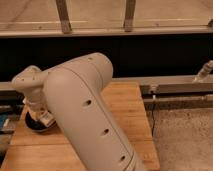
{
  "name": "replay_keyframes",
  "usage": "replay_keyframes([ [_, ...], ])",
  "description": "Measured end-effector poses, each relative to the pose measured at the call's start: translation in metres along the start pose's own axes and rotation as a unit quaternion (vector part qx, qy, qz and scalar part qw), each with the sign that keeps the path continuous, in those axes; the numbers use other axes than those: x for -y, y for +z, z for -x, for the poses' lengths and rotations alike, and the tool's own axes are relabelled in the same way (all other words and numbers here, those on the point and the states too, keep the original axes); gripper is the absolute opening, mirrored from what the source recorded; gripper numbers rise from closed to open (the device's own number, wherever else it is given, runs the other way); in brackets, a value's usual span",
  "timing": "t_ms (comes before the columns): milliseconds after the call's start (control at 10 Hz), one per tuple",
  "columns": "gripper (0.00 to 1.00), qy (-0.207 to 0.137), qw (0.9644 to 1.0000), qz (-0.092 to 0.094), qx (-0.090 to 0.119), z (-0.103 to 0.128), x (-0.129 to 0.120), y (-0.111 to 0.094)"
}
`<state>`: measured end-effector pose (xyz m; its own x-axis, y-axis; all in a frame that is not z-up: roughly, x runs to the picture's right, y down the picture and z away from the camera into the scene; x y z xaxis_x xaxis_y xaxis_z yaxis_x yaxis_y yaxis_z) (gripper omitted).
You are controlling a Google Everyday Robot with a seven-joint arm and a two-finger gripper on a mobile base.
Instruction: Place the bottle in the ceramic bowl
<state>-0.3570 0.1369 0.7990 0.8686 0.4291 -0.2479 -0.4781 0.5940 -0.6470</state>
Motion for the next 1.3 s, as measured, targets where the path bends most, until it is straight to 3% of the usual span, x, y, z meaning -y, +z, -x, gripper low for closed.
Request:
replay_keyframes([
  [200,0.76,0.001,1.0,0.006,0.007,0.0,0.003,-0.006],
  [300,0.8,-0.002,0.9998,0.013,0.017,0.001,-0.002,-0.013],
  [500,0.8,0.002,0.9991,0.019,0.037,-0.003,0.002,-0.03],
  [1300,0.8,-0.001,0.999,0.021,0.038,-0.002,-0.003,-0.03],
])
